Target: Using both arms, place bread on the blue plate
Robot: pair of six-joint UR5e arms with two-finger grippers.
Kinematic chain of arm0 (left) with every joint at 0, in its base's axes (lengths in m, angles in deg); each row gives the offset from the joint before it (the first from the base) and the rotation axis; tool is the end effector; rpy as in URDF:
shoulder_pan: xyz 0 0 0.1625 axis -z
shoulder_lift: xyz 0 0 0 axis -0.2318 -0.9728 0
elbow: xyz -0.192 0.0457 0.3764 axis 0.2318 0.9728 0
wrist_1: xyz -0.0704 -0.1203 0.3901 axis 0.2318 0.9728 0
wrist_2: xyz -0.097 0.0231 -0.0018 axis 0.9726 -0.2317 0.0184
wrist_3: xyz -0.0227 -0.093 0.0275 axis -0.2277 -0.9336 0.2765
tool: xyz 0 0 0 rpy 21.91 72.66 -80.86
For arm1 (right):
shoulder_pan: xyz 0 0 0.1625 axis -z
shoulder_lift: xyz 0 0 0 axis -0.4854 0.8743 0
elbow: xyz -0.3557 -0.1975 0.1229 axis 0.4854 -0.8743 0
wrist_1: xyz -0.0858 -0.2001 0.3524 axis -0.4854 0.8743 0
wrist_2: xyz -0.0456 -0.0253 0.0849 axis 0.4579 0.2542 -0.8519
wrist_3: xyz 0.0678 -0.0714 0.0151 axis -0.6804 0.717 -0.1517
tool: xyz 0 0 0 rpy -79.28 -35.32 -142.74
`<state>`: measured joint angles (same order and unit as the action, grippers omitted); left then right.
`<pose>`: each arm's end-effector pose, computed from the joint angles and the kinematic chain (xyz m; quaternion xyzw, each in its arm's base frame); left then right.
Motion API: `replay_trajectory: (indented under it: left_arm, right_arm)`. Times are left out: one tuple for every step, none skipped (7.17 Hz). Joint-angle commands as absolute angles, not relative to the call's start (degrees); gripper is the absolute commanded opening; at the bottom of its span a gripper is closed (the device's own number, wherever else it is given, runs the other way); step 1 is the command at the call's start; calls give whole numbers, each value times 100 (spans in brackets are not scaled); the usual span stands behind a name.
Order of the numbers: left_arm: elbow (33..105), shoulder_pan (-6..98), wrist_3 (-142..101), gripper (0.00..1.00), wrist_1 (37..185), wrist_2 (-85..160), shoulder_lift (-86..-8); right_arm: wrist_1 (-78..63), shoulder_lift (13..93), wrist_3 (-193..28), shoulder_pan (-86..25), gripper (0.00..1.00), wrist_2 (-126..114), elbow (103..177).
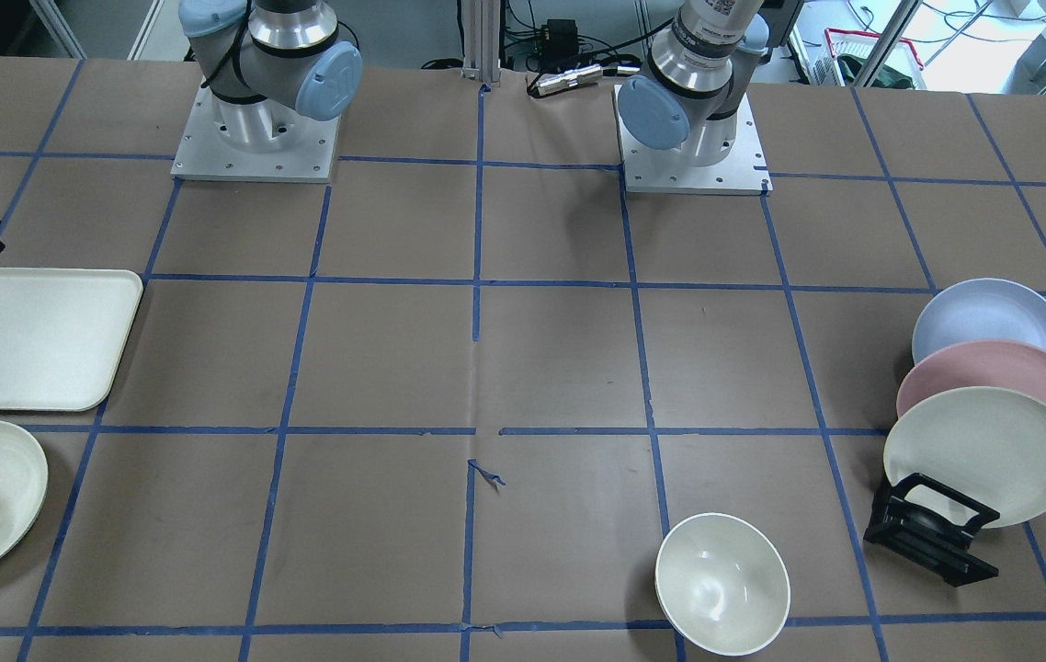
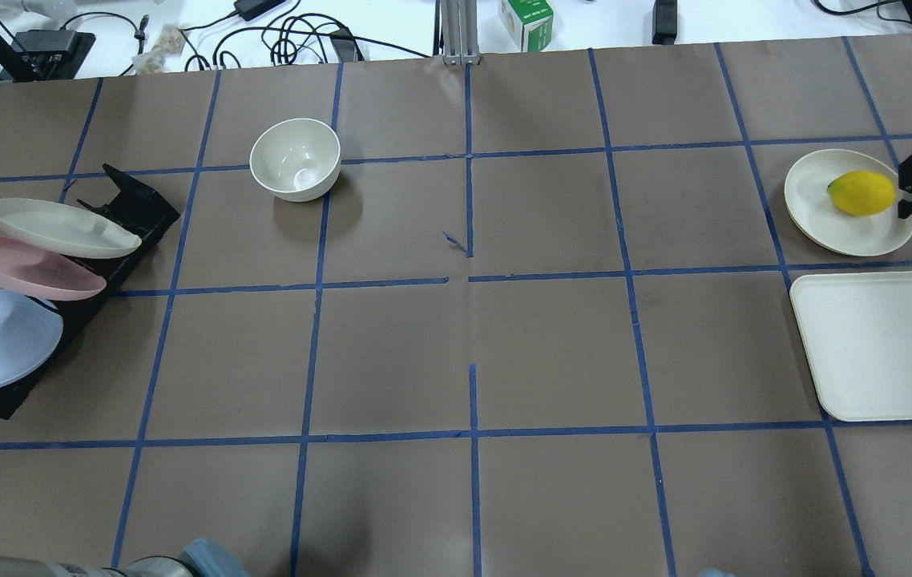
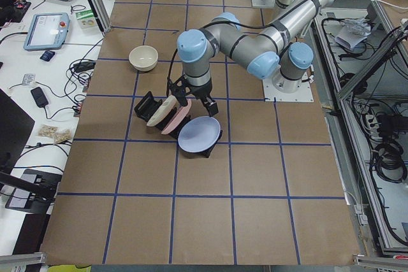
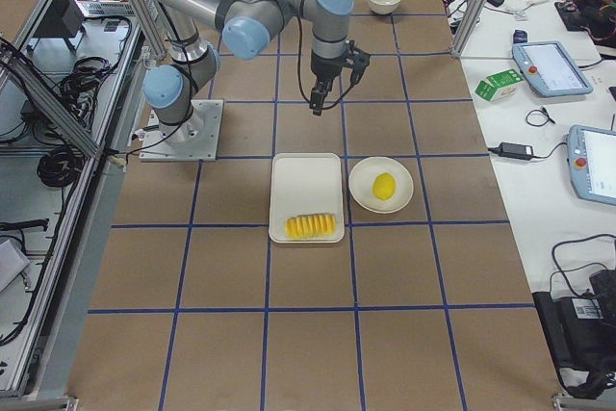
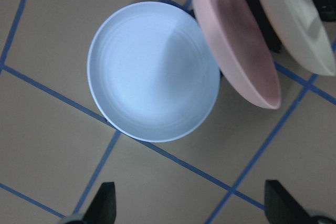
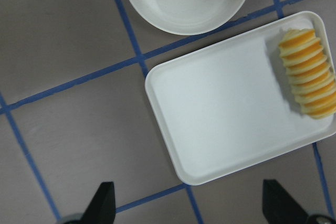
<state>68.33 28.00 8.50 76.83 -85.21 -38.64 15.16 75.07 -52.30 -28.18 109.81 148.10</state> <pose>0.3453 -0.4564 0.4023 -0.2932 0.9507 0.0713 0.0714 -0.1488 -0.4678 0.4270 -0.1635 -0.9862 -0.0059 0.0256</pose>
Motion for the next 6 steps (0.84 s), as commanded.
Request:
replay_trajectory:
  left_arm:
    - [7379,2510,834,100,6948,-9003,-4277]
    - [7529,2492,816,100,6842,-9003,-4357]
    - [7522,2492,799,100,6641,-8977,-4418]
    - [7600,2492,764,100,6352,-8915,-4541]
    - [7610,2492,781,100,5932,-8906,-4672]
    - [7636,2492,764,97,5858,-8906,-4822]
  right_arm:
    - [2677,6954,-3985,-1925,100,11079,15139]
    - [3152,6576,-3433,-1634,100,11079,15157]
    - [3461,6163,-2566,-1483,100,11071,15149]
    - [3891,5846,-2070,-1447,100,11079,15131]
    - [4121,5564,-2004,-1394,100,11097,15122]
    - [4132,5352,-1960,-1229,100,11080,15131]
